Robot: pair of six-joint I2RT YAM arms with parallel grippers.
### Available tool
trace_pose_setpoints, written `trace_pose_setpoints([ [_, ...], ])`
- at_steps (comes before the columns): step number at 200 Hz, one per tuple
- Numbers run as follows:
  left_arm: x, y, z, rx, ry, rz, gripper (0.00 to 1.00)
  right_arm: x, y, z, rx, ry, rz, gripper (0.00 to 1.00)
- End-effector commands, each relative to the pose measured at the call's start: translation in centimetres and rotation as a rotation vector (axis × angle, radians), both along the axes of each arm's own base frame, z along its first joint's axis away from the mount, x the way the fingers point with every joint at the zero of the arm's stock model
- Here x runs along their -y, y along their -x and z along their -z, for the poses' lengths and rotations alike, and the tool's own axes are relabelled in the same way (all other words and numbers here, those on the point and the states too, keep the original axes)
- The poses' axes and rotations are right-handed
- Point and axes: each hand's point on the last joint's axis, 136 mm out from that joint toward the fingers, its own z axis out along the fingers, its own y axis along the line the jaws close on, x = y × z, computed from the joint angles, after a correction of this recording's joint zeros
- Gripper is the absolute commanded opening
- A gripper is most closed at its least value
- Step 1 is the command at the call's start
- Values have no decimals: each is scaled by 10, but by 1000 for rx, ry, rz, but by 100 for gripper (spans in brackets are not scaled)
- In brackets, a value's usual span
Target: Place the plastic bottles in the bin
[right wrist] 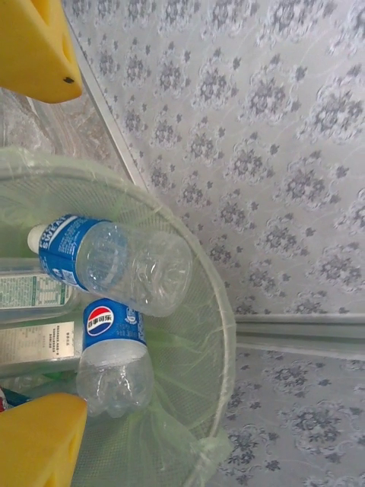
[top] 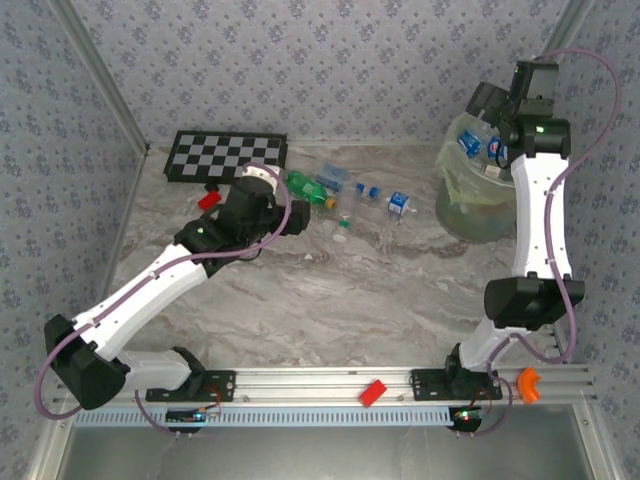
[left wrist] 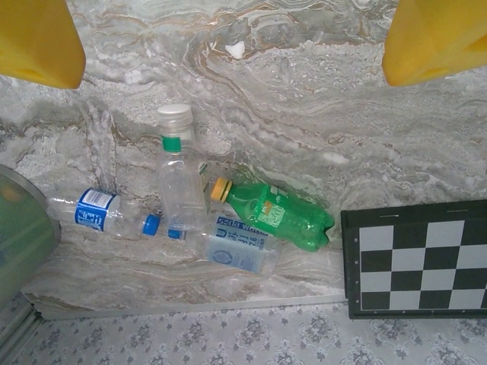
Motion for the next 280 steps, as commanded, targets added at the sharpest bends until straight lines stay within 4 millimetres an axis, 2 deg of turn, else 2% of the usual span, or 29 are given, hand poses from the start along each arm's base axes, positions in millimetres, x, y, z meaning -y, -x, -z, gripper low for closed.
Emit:
trace_pose_setpoints([
  [1, -1, -2, -2, -10, 9, -1, 100, -5, 12, -5, -5, 22, -15, 100],
  [20, -2, -2, 4, -30, 1, 3, 100, -16, 15, -4, -9, 5, -33, 100],
  [59, 5, -3, 24, -119, -1, 25, 97, -57, 30, -3, -16, 26, -125, 99],
  [86, 22, -1, 41, -197, 23, 81, 91, -89, 48, -1, -18, 20, -187, 100],
  [101, 35, 0, 52, -255, 34, 120, 87, -109, 58, 8, -31, 23, -242, 100],
  [126, 51, -5, 74, -354, 37, 126, 82, -130, 77, 25, -56, 26, -305, 100],
  [165, 82, -18, 117, -510, 37, 102, 74, -142, 101, 56, -57, -14, -370, 100],
  [202, 114, -32, 151, -591, -25, 94, 71, -150, 118, 73, -37, -81, -419, 100],
  [240, 125, -52, 178, -620, -115, 52, 70, -159, 133, 87, -34, -144, -481, 100],
  [280, 135, -68, 205, -630, -173, 50, 69, -150, 140, 85, -17, -136, -479, 100],
])
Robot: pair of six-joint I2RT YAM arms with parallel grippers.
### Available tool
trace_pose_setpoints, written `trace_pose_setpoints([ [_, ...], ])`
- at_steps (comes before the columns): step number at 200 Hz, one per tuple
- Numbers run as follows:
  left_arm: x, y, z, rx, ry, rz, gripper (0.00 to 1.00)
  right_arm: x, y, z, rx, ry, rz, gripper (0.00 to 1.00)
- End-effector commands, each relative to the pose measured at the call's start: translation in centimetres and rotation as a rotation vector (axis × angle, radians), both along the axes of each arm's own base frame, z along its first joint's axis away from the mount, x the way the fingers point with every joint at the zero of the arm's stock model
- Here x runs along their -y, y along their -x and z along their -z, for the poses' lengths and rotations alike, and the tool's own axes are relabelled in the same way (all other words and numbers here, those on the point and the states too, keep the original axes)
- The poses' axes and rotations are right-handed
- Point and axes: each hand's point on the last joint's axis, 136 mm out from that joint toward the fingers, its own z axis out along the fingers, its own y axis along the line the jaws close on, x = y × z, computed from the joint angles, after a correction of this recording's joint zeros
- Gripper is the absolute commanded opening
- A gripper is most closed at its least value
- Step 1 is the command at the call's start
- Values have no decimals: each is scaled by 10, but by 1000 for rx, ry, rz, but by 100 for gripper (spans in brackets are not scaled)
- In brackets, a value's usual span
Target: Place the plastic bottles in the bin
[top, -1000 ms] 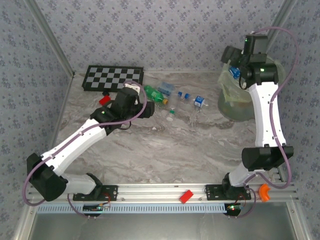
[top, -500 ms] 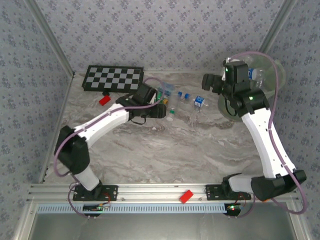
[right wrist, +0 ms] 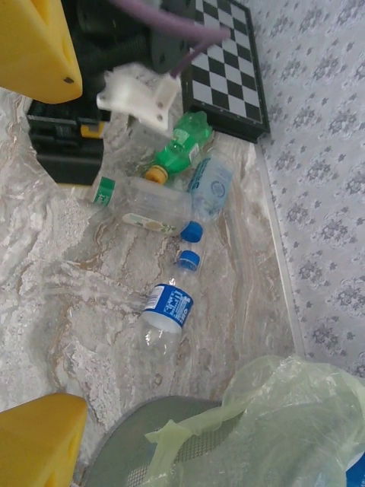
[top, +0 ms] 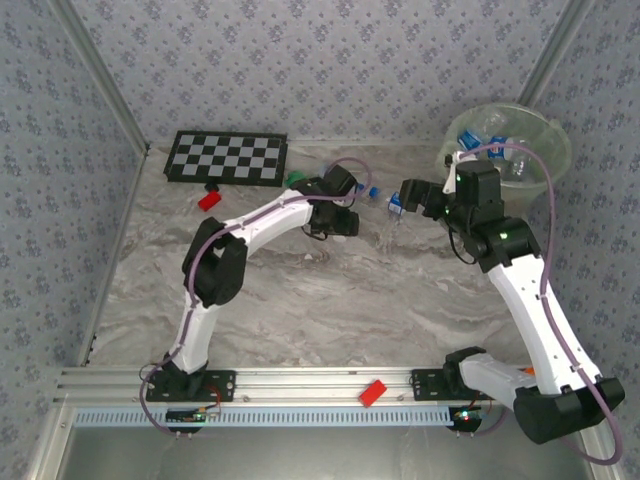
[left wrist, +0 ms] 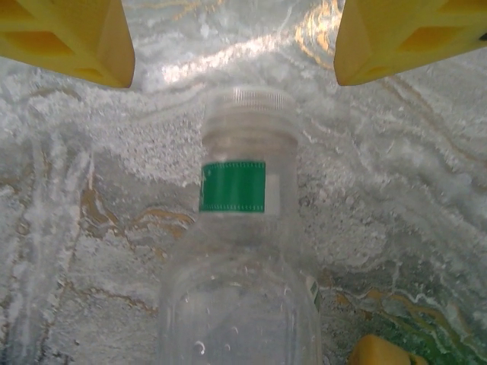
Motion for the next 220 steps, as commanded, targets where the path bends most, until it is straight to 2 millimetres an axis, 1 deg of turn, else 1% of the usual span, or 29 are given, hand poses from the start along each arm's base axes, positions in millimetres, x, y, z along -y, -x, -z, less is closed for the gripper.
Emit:
trace_pose_setpoints([
  [1, -3, -7, 9, -3, -65, -3, 69, 2, 3, -11, 45, -29, -15, 100],
  [23, -6, -8, 29, -16, -114, 23, 66, 8, 2, -11, 42, -37, -10, 100],
  [24, -3, -11, 25, -6, -106, 24, 66, 8, 1, -11, 43, -37, -8, 100],
  [27, -1, -14, 23, 3, -99, 27, 66, 10, 1, -11, 43, -37, -2, 100],
  [50, 4, -16, 34, -2, -98, 49, 66, 18, 0, -9, 41, -28, 41, 100],
  [56, 5, -17, 37, 0, -105, 52, 66, 18, -1, -8, 37, -28, 42, 99],
  [59, 4, -18, 39, 1, -107, 50, 66, 18, -4, -12, 59, -31, 39, 99],
  [65, 4, -19, 41, 2, -113, 48, 66, 16, -5, -13, 62, -28, 29, 100],
  [78, 6, -20, 43, 7, -108, 44, 61, 14, -6, -11, 45, -16, 10, 99],
  [85, 7, -21, 44, 10, -100, 40, 61, 13, -8, -12, 44, -16, 11, 100],
  [88, 8, -21, 45, 10, -97, 40, 61, 14, -6, -8, 23, -12, 11, 100],
  [98, 10, -22, 45, 14, -91, 40, 60, 13, -6, -8, 17, -15, 8, 99],
  [106, 10, -23, 47, 16, -93, 38, 56, 12, -7, -10, 23, -21, 4, 99],
  [116, 9, -23, 46, 16, -94, 37, 42, 9, -9, -11, 30, -27, -7, 100],
  [121, 9, -23, 46, 16, -94, 36, 37, 8, -10, -11, 29, -29, -10, 99],
  [126, 9, -22, 44, 18, -94, 34, 33, 9, -10, -10, 27, -24, -5, 100],
  [128, 9, -22, 43, 20, -93, 34, 33, 8, -13, -13, 45, -28, -4, 100],
  [139, 10, -19, 36, 33, -90, 42, 33, 6, -16, -14, 51, -52, -6, 100],
  [146, 13, -18, 27, 53, -82, 49, 32, 5, -18, -14, 52, -64, -3, 99],
  [147, 11, -16, 30, 47, -90, 51, 32, 5, -18, -14, 52, -66, 0, 100],
  [153, 9, -11, 29, 49, -97, 58, 32, 2, -19, -12, 43, -90, -3, 100],
  [164, 10, -4, 19, 65, -87, 69, 31, -5, -19, -8, 29, -128, -45, 100],
  [180, 10, 8, 2, 93, -71, 80, 30, -11, -20, -10, 51, -189, -83, 100],
  [187, 8, 14, -5, 102, -68, 84, 30, -10, -20, -17, 73, -213, -79, 100],
  [188, 8, 15, -6, 104, -68, 84, 30, -10, -19, -10, 60, -215, -77, 100],
  [191, 6, 17, -9, 107, -67, 84, 30, -10, -19, -4, 52, -225, -76, 100],
  [200, 10, 21, -24, 145, -30, 91, 28, -12, -19, -4, 56, -272, -84, 100],
  [206, 10, 25, -32, 160, -19, 96, 26, -14, -18, -4, 56, -308, -96, 100],
  [220, 10, 35, -50, 194, 5, 115, 26, -20, -17, -5, 58, -359, -130, 100],
])
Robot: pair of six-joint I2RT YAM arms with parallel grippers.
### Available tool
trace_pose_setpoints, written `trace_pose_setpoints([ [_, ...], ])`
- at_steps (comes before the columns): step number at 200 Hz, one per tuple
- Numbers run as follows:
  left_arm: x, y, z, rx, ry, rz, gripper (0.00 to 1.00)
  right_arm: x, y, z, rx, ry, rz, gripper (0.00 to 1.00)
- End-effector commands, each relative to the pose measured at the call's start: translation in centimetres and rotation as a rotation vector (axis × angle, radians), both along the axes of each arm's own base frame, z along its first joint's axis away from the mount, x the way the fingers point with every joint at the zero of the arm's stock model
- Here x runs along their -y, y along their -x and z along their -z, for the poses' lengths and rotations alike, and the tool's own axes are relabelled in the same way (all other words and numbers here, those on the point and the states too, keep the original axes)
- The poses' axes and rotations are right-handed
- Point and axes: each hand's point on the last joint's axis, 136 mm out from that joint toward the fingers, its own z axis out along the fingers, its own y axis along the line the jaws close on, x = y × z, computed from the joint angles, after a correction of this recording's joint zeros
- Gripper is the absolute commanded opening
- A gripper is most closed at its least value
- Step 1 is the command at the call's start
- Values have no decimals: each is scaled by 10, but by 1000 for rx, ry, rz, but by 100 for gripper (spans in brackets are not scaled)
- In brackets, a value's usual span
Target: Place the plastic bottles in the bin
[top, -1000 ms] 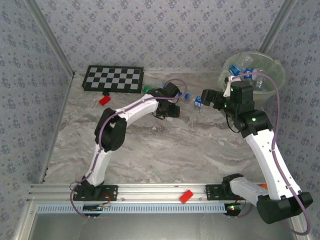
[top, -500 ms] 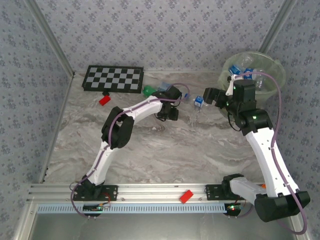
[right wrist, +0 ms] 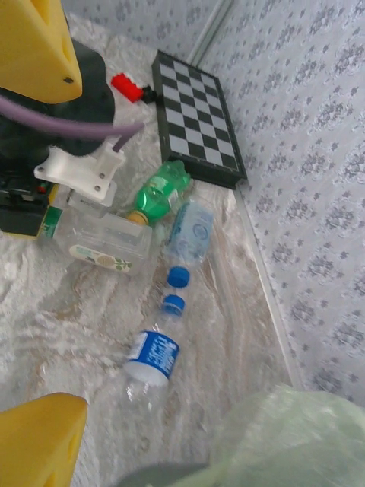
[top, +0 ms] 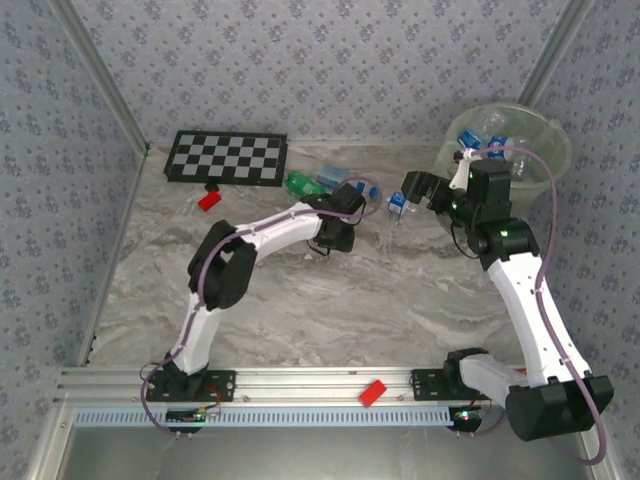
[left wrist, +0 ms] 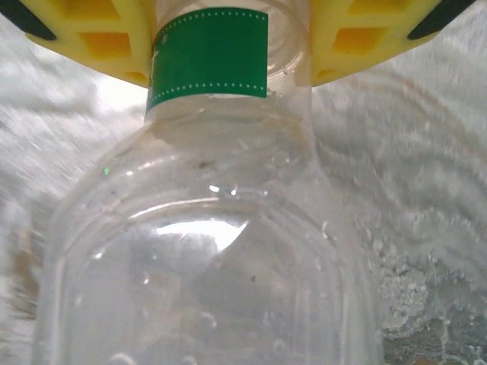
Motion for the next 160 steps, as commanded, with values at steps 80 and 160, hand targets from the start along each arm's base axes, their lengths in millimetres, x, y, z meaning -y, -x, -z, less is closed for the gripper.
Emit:
trace_pose_setpoints([
  [80, -3, 65, -157, 315, 208, 168, 27, -44, -19, -13, -50, -310, -249, 86],
  [160, -11, 84, -177, 351, 221, 190, 26, -120, -23, 0, -244, -403, -527, 90],
])
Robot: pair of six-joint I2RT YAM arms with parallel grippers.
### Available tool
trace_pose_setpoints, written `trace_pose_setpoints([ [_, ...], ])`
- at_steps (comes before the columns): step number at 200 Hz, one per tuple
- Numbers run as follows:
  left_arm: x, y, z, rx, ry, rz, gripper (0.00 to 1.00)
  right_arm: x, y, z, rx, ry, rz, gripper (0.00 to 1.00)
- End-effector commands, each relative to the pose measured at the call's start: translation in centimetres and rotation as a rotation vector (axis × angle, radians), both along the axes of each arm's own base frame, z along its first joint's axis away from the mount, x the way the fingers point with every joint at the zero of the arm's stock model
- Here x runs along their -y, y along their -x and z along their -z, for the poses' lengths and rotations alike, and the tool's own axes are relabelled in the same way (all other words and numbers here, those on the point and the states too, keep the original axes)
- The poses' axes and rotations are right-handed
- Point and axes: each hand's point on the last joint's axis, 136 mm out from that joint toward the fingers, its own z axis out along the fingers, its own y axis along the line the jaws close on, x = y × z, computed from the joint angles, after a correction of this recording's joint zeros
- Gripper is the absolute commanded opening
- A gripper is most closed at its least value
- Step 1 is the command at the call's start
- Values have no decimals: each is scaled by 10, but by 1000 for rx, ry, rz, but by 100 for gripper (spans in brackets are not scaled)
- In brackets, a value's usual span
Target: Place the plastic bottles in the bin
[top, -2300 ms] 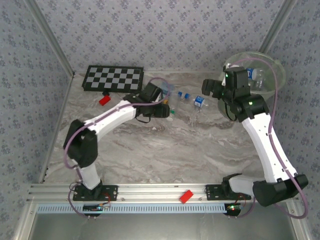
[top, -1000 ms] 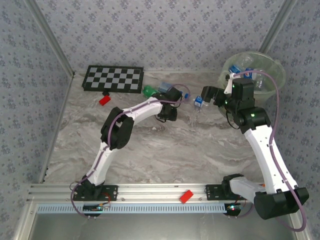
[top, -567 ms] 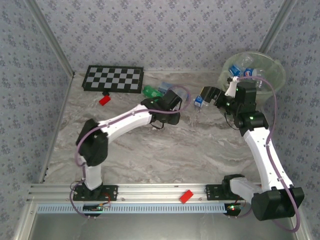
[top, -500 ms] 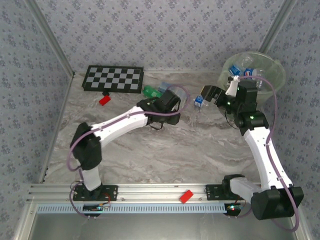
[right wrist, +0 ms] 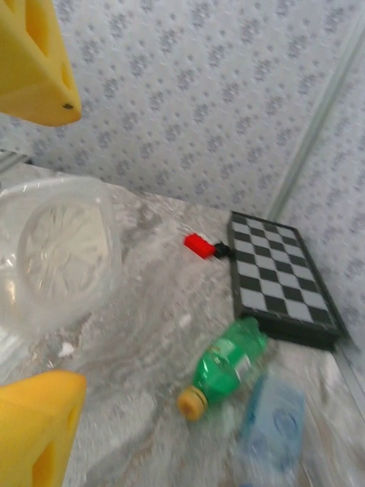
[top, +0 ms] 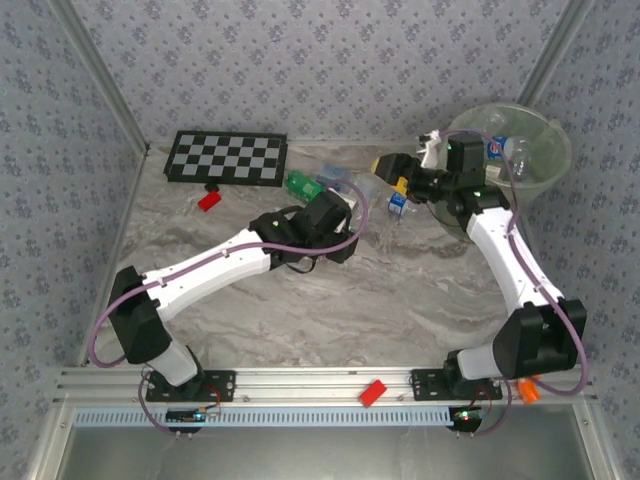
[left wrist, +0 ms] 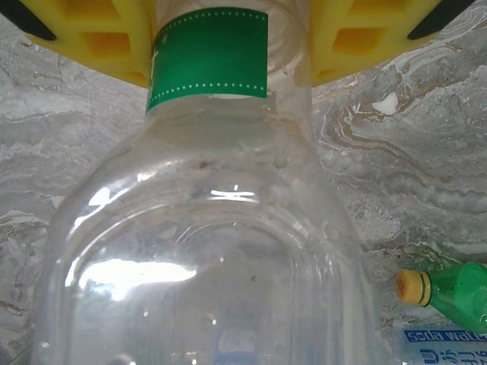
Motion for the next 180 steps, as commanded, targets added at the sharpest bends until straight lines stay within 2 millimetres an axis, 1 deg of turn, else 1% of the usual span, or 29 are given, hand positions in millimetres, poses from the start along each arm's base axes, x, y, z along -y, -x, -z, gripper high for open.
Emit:
trace_pose_setpoints([
  [1, -5, 1, -23, 55, 24, -1, 26, -25, 11, -3, -37, -26, -122, 90],
  [16, -6, 1, -27, 62, 31, -3, 26, -29, 13, 8, -91, -20, -134, 89],
  [28, -7, 1, -28, 63, 33, -4, 26, -28, 14, 15, -84, 6, -143, 88],
  [44, -7, 2, -28, 63, 34, -4, 26, -26, 16, 22, -93, 15, -136, 88],
  [58, -5, 0, -29, 66, 38, -4, 26, -27, 19, 22, -90, 7, -151, 88],
  [65, -4, 0, -31, 69, 40, 1, 26, -27, 21, 27, -101, 15, -152, 88],
  [86, -1, -2, -36, 77, 35, 8, 25, -17, 19, 39, -131, 44, -119, 90],
  [105, 1, -3, -36, 74, 32, 14, 25, -3, 11, 47, -154, 51, -59, 90],
  [111, 1, -3, -36, 74, 31, 13, 25, 0, 9, 47, -153, 47, -46, 90],
  [130, 3, -2, -35, 69, 37, 15, 25, 1, 5, 45, -150, 29, -43, 90],
  [160, 8, -2, -37, 68, 61, 25, 25, -18, 12, 40, -147, -21, -130, 87],
  [180, 11, -2, -37, 64, 63, 35, 25, -25, 18, 36, -133, -39, -172, 83],
])
